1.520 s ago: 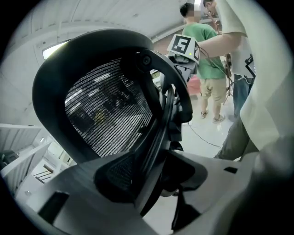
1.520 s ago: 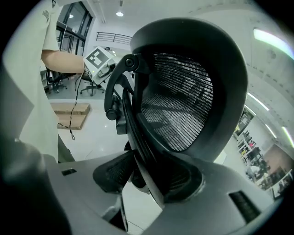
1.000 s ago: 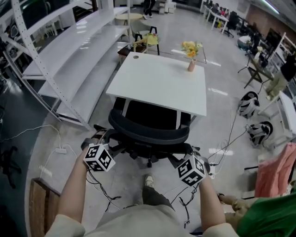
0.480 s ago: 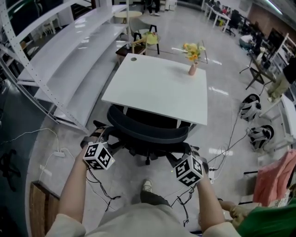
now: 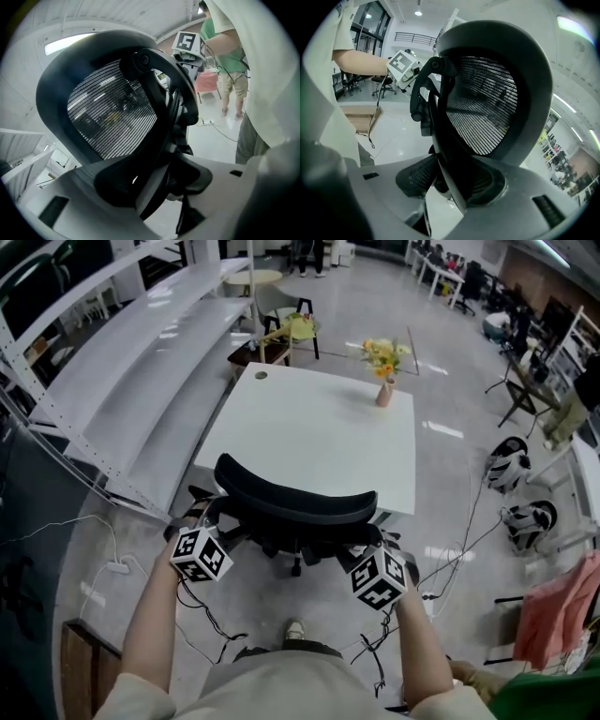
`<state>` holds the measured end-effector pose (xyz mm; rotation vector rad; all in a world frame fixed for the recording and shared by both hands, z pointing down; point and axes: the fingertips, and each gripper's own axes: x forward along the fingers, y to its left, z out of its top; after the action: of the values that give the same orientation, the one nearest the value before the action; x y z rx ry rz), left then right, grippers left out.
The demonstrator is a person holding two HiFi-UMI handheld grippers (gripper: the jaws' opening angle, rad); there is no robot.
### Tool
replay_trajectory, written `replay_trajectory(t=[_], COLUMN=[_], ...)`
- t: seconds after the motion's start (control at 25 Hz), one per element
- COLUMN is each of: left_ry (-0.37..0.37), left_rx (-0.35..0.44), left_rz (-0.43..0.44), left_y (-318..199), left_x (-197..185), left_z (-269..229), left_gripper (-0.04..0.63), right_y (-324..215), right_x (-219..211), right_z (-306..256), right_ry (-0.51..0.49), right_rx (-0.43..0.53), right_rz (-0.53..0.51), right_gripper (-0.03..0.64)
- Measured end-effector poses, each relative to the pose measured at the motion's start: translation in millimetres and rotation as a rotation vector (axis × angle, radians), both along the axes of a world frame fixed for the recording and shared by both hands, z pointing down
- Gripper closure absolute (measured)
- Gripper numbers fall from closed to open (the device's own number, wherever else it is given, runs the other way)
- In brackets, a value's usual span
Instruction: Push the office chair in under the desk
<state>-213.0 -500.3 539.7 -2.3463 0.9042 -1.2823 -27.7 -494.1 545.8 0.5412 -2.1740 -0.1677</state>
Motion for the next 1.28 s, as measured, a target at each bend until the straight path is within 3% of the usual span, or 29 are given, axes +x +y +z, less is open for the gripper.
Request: replay_trajectory(t=[0.8,1.28], left_ry=[0.000,0.006], left_rx=[0.003,-0.003], left_rz=[0.019,0.085], left_y=[-63.0,-81.6], left_x=[4.1,5.2], left_z=[-1.8,-2.6], left_gripper=[0.353,0.367], right_y=[-61.5,-83.6], right_x=[3.8,6.4], right_z=[0.4,1.4], right_ry=[-0.005,-0.008], right_rx=[0.002,0.009], right_rz=[0.035,0.067], right_gripper=[0.429,0.417])
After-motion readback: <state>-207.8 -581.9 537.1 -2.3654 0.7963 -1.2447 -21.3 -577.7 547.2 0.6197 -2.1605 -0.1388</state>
